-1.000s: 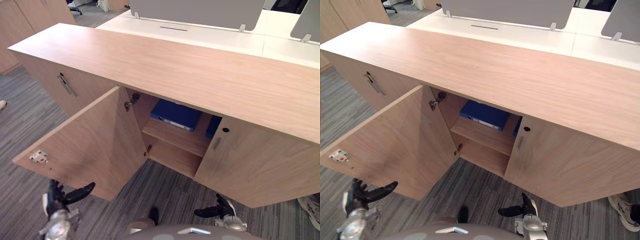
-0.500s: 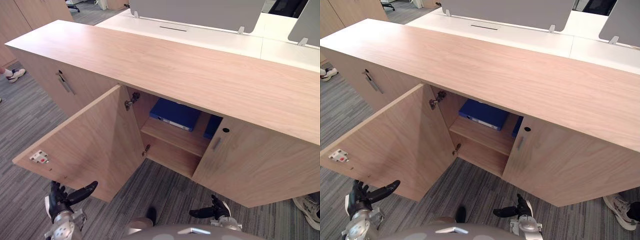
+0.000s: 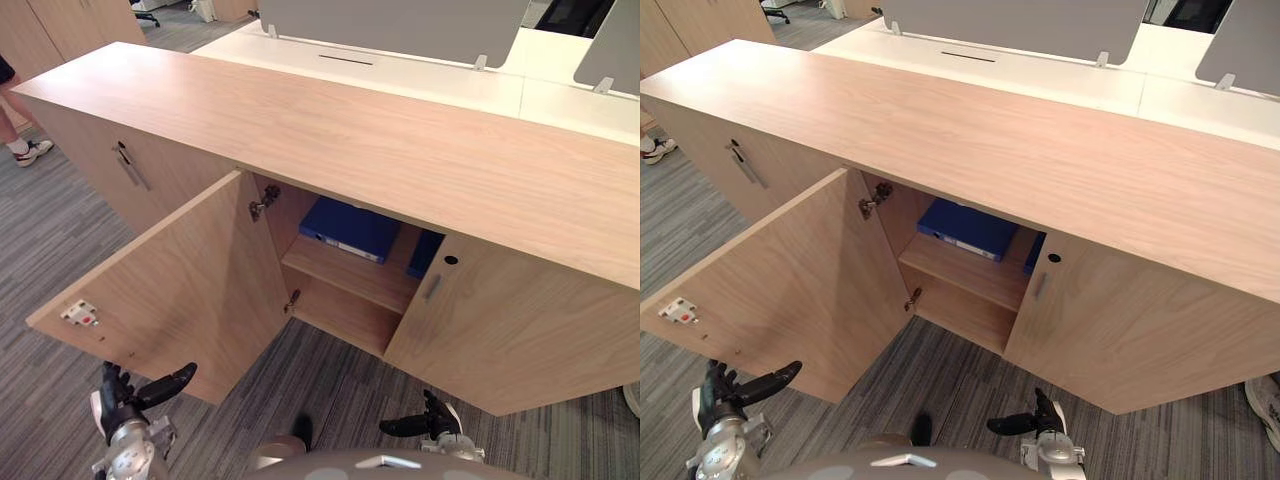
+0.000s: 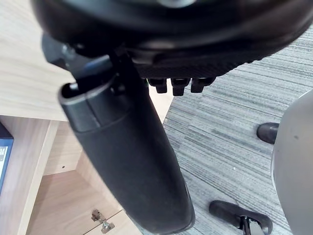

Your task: Walk over to the cabinet, pick up the folder, carry it to the office cabinet, place the folder inside the office cabinet, then close the office cabinet door

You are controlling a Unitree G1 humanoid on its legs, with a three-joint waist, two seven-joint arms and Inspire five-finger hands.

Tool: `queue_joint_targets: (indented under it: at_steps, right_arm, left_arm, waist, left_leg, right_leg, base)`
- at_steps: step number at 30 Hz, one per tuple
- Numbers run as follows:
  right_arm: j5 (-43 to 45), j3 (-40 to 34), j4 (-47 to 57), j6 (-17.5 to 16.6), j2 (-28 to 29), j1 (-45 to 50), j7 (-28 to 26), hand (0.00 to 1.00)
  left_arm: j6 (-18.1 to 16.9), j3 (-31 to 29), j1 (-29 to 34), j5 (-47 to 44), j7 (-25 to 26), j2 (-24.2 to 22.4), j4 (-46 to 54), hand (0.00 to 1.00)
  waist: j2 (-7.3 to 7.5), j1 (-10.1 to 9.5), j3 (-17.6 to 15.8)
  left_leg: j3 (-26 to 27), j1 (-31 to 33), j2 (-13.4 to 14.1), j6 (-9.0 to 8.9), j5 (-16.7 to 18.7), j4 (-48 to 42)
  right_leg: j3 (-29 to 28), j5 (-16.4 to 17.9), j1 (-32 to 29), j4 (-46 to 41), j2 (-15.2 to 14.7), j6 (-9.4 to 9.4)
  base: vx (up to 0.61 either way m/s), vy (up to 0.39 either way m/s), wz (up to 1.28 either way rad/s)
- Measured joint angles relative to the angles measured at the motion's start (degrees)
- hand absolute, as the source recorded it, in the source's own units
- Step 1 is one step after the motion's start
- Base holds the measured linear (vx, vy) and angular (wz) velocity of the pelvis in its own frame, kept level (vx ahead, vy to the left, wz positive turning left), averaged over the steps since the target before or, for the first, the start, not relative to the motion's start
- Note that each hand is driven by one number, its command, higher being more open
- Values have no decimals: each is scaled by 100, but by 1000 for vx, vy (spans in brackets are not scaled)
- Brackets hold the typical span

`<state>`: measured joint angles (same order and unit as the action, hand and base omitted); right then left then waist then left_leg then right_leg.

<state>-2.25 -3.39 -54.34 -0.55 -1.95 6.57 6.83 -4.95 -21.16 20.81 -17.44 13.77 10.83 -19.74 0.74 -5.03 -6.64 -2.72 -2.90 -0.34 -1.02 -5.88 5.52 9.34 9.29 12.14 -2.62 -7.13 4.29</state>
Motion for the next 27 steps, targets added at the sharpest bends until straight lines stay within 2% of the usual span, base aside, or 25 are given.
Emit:
queue_joint_targets:
  at_steps: [9,27]
  right_arm:
    - [-8,-3,1,3,37,11,100,100]
    - [-21,-80,5,5,103,10,192,100]
  left_arm:
    - [-7,-362,-334,-22,306,-5,18,100]
    - [-213,-768,-680,5,536,-138,55,100]
  waist:
    - [9,1,42]
    - [68,25,70]
  left_leg:
    - [-1,-2,-3,-7,7,1]
    - [-56,-5,-11,-28,33,2]
  right_leg:
    - [3,4,21,24,29,-13]
    - [75,11,99,86,30,-22]
  base:
    - [0,0,0]
    - [0,0,1]
